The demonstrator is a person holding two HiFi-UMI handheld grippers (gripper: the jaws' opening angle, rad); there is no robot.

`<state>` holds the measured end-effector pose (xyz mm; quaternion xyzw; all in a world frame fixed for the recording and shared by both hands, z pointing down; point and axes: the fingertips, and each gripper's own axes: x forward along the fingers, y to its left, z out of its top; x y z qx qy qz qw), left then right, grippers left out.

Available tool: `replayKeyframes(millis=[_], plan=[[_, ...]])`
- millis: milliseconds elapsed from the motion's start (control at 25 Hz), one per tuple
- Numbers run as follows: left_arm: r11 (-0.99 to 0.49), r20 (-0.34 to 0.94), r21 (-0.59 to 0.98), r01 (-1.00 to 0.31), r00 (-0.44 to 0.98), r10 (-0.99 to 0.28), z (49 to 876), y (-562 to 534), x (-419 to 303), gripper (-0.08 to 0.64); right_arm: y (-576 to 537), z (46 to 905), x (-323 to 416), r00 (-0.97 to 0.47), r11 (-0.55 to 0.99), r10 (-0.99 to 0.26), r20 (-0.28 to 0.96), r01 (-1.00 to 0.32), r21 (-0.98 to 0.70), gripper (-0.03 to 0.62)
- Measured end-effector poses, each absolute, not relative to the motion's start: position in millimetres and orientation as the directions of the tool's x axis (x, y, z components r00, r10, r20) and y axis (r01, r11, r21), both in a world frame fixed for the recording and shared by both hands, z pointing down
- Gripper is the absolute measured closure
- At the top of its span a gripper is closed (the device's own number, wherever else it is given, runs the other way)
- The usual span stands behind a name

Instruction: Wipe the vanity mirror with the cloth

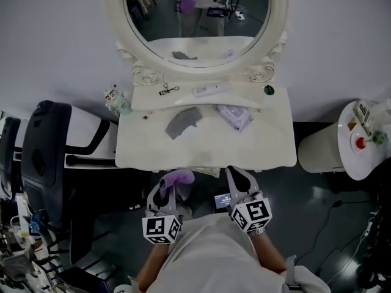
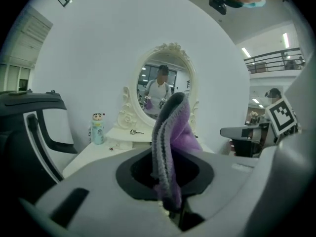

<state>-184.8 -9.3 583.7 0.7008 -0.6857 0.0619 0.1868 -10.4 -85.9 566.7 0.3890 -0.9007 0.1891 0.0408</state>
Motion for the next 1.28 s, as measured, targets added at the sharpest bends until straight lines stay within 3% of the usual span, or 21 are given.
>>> replayKeyframes(millis=[280,480,760,960,1280], plan=[[-0.225,0.247,0.234,-0.946,0.282,-0.927,573,15,-206,0.503,-22,548,-32,-0.507,0.459,-0.835,0.212,-0.856,-0.240,0.584],[-0.385,0.212,0.214,-0.898,0.428,-0.879,565,78,-256,0.503,60,552,-80,-0.367,0.297,-0.902,0.227,-0.910,-0.290,0.584],[-0.450,0.211,0.296,-0.842,0.518,-0.829,578,129,-286,0.503,136,536,-127,-0.348,0.298,-0.902,0.254,-0.930,-0.217,0.584],[-0.437,0.195,0.293,-0.851,0.500,-0.843,573,149,-294,0.503,174,527,-134,-0.405,0.345,-0.889,0.215,-0.899,-0.271,0.584],[-0.271,0.210,0.217,-0.938,0.316,-0.925,567,233,-316,0.503,257,535,-114,-0.522,0.467,-0.838,0.159,-0.837,-0.286,0.585]])
